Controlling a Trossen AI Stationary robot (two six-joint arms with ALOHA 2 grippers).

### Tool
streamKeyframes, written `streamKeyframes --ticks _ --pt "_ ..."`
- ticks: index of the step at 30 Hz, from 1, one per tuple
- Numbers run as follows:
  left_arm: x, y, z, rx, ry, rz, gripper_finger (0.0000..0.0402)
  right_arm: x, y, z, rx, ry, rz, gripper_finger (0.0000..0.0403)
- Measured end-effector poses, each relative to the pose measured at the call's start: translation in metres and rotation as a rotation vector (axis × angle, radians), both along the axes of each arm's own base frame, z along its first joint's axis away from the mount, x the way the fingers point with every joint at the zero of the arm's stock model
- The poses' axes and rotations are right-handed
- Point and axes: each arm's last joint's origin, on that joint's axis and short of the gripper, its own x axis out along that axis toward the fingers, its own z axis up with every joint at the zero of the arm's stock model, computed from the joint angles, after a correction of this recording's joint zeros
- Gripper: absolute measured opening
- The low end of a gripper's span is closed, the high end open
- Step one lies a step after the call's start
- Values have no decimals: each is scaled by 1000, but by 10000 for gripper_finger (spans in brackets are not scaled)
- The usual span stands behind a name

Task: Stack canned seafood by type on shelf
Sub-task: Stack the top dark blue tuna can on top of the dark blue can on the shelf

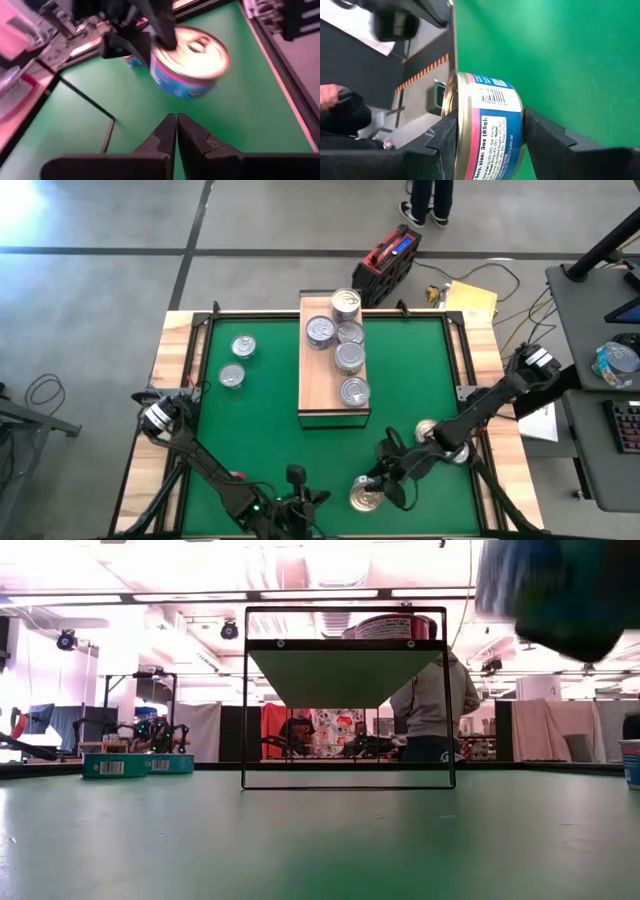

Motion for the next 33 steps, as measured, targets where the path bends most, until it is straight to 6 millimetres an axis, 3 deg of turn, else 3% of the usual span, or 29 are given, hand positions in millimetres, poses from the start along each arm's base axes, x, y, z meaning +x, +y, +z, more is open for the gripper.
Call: streamKeyframes --ticks 5,13,19,24,33 --pt "-11 11 4 66 30 -39 0 -9 -3 20 -39 -89 -12 177" --pt "-29 33 -3 -63 -57 -209 0 -19 -21 52 -112 -217 -33 177" --pt "-42 52 -4 -45 -137 -286 0 -22 -40 73 -153 -309 -75 177" --pt "-52 75 1 -18 -142 -235 0 -22 -57 83 -207 -361 -123 177" --pt "-74 106 0 249 -141 19 0 -24 -93 100 -234 -397 -229 177"
